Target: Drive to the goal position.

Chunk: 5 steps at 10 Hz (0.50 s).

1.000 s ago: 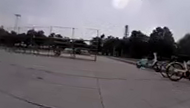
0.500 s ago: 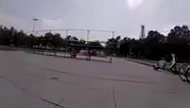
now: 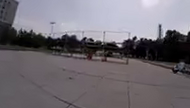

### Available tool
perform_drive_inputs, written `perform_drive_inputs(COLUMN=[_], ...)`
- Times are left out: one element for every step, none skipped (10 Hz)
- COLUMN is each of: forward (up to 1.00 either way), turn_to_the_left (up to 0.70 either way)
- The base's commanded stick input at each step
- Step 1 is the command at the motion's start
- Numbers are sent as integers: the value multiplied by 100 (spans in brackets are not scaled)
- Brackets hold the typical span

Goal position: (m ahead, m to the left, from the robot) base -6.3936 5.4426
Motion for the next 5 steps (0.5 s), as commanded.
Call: perform_drive_inputs(forward=[0, 0, 0, 0, 0], turn_to_the_left=[70, 70, 70, 70, 70])
